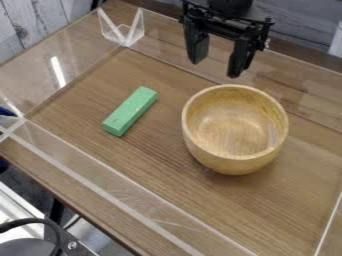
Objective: Put the green block in the brown bowl
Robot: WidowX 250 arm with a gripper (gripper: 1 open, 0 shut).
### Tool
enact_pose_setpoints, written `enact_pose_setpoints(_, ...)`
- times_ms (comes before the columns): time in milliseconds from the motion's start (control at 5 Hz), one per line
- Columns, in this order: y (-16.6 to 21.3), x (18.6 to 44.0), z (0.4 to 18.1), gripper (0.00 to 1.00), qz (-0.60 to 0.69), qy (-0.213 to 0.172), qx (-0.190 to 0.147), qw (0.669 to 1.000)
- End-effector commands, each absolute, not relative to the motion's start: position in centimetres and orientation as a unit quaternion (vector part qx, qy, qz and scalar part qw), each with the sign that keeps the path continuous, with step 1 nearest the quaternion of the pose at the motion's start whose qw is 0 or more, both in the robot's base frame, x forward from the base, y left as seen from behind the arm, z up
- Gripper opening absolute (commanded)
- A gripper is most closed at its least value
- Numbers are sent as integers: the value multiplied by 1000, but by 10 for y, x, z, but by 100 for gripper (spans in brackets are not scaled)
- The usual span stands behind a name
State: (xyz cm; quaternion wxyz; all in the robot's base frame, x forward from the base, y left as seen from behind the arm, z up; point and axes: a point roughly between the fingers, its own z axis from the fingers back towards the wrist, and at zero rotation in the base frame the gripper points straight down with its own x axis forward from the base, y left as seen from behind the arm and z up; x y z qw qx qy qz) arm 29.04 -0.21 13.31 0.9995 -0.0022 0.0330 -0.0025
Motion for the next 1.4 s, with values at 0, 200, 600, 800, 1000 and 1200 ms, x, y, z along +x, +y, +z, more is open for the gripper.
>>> enact_pose_setpoints(0, 5, 279, 131, 100, 10, 34, -7, 999)
enact_pose_setpoints(200, 30, 273, 125, 100, -3, 34, -4, 999)
enact_pose_setpoints(600, 81, 256, 120, 100, 14, -24, 42, 999)
enact_pose_setpoints(800, 97, 252, 117, 100, 13, -15, 43, 999)
enact_pose_setpoints(1000, 107, 249, 112, 100, 8, -4, 43, 999)
enact_pose_setpoints(1200, 118, 256, 99, 100, 9, 11, 57, 998)
